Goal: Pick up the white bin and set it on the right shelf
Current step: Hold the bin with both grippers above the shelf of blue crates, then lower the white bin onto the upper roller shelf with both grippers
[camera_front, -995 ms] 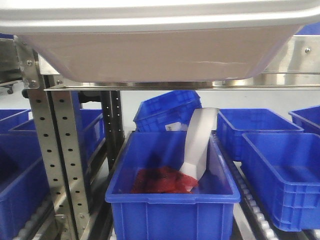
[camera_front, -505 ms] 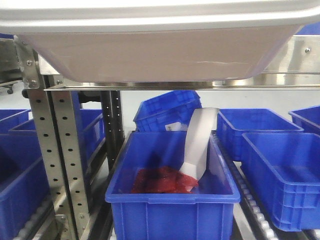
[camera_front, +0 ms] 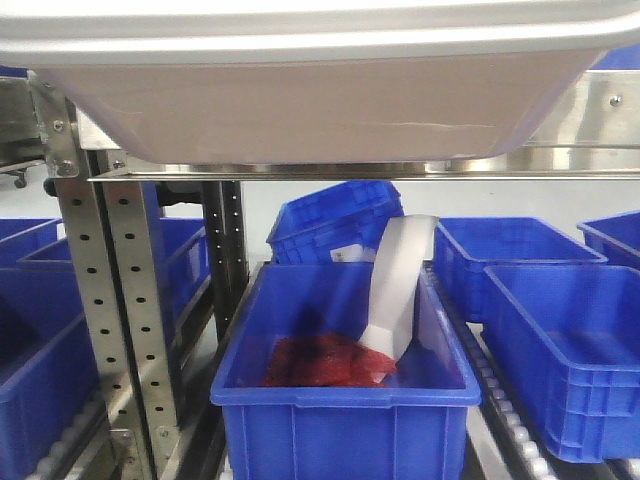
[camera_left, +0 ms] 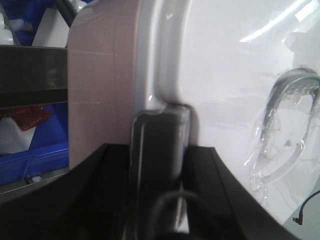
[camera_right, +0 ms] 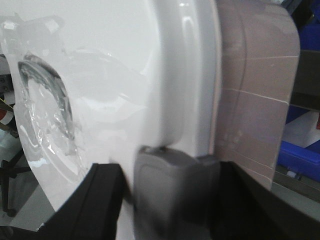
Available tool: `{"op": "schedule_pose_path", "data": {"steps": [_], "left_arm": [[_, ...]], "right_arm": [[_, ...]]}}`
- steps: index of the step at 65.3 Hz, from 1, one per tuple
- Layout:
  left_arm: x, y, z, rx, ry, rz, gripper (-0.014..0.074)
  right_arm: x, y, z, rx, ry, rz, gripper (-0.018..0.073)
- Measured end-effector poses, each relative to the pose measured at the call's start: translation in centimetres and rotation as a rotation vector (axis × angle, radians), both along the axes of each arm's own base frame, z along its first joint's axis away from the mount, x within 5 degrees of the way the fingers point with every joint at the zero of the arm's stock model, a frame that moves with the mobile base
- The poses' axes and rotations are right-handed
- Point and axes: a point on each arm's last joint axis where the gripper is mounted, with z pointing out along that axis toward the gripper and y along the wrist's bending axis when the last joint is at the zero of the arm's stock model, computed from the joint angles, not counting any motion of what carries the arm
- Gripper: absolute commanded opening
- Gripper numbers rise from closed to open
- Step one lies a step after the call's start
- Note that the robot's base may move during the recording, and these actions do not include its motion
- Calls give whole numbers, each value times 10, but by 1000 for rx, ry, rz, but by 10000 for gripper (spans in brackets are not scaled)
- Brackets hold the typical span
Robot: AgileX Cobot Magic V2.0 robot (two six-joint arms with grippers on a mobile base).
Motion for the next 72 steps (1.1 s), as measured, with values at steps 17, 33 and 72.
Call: {"op": "schedule_pose_path", "data": {"steps": [17, 33, 72], "left_arm": [[2, 0, 3, -39, -11, 18, 138], [4, 1, 6, -73, -26, 47, 234], [7, 1, 14, -153, -62, 73, 252]], "right_arm": [[1, 0, 2, 22, -5, -6, 362], [1, 1, 4, 49, -12, -13, 415], [5, 1, 22, 134, -75, -51, 467]]}}
